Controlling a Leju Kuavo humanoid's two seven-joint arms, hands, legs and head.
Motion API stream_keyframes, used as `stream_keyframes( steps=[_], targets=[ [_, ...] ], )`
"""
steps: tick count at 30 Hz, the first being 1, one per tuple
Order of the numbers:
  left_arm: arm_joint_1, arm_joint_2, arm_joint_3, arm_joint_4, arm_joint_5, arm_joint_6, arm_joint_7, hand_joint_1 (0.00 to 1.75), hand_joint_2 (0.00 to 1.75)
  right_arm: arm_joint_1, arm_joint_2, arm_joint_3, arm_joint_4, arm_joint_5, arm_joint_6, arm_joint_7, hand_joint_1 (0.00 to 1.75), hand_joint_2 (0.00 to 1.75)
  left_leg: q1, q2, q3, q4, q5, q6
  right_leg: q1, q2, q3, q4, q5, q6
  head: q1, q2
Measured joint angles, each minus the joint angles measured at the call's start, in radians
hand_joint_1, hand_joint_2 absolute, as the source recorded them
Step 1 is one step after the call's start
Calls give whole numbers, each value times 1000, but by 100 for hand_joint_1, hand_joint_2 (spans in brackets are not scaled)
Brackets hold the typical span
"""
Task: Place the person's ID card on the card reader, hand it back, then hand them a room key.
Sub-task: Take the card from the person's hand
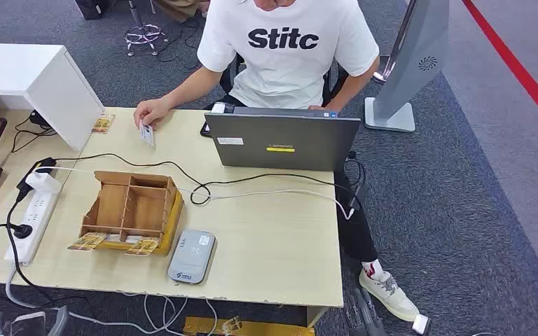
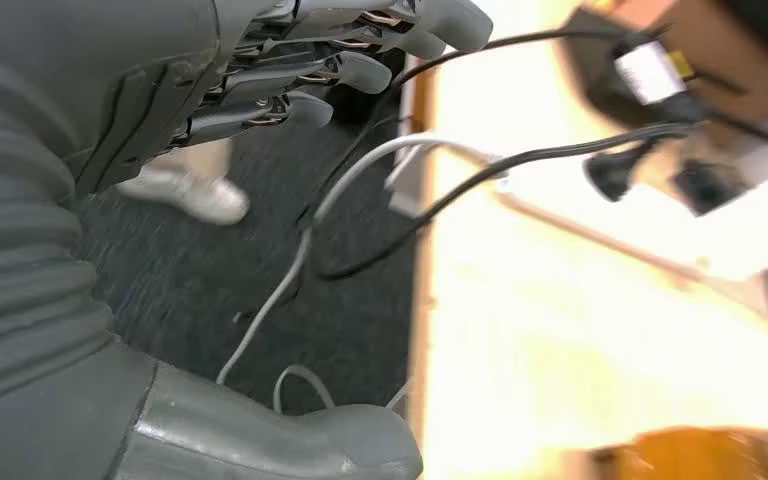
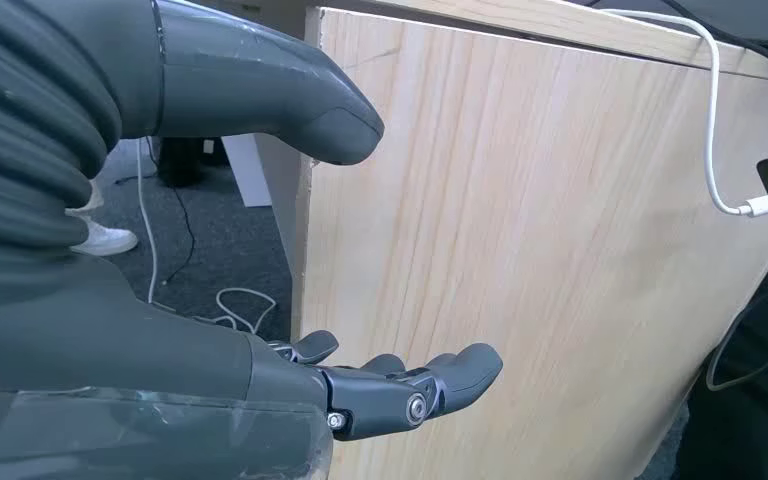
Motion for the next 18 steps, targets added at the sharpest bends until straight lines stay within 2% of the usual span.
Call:
stream_keyframes(
  steps=[4,18],
  targets=[
    [18,0,-67,-53,-48,62,-8,0,175,0,2,-13,0,4,1,-2,0,175,0,0,0,0,0,0,0,0,0,0,0,0,0,0],
    [97,4,-423,-292,-297,291,-50,0,175,0,7,-96,0,53,8,-18,0,175,0,0,0,1,0,0,0,0,0,0,0,0,0,0]
  ],
)
